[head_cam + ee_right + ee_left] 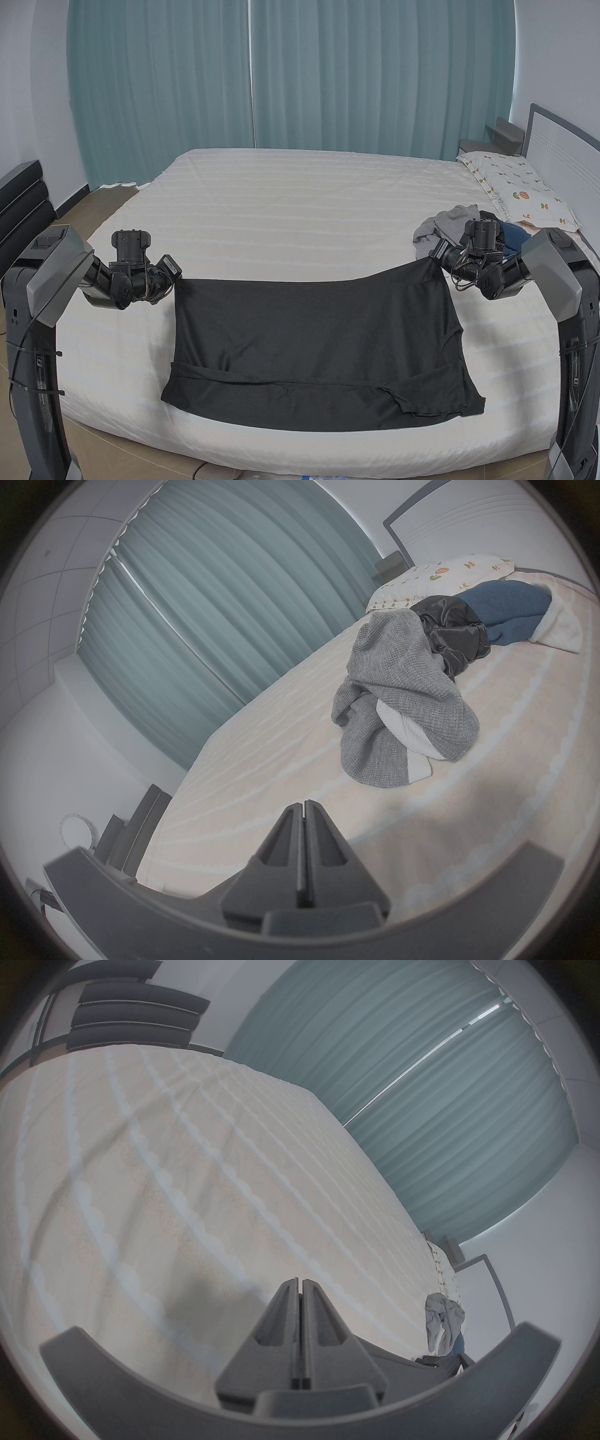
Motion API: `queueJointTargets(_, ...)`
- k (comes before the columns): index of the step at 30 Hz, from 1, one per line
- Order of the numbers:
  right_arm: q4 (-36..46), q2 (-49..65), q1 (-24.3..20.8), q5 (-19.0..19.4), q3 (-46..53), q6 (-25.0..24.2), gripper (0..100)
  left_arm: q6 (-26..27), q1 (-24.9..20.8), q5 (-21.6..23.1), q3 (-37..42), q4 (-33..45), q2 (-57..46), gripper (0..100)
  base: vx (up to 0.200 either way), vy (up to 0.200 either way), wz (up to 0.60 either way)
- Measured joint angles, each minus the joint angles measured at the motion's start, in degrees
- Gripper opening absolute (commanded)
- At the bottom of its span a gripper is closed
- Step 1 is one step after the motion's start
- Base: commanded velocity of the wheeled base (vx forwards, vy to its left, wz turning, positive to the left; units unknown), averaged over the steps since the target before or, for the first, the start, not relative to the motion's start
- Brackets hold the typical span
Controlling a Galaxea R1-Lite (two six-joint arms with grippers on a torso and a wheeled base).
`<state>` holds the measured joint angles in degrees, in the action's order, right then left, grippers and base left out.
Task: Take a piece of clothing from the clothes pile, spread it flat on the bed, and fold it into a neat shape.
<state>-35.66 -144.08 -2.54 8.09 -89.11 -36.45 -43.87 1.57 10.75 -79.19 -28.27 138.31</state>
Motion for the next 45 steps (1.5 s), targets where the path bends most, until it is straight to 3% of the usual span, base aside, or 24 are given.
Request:
queueJointTargets(12,0.0,1.8,0.5,0.8,4.2,-0.4,0,0.9,0.1,0.1,0.8,0.7,0.4,0,0.000,0.000,0.00)
queueJointTargets(21,0.0,6.3,1.4,5.4,11.2,-0.4,0,3.1,0.4,0.2,3.0,0.2,-0.6,0,0.000,0.000,0.00)
queueJointTargets(38,0.1,9.2,2.4,5.9,12.9,-0.2,0,3.5,0.2,0.6,4.2,0.4,-3.1,0,0.000,0.000,0.00)
queueJointTargets(45,0.6,10.6,3.1,7.8,15.8,0.2,0,7.0,-0.1,0.5,6.9,0.4,-3.8,0,0.000,0.000,0.00)
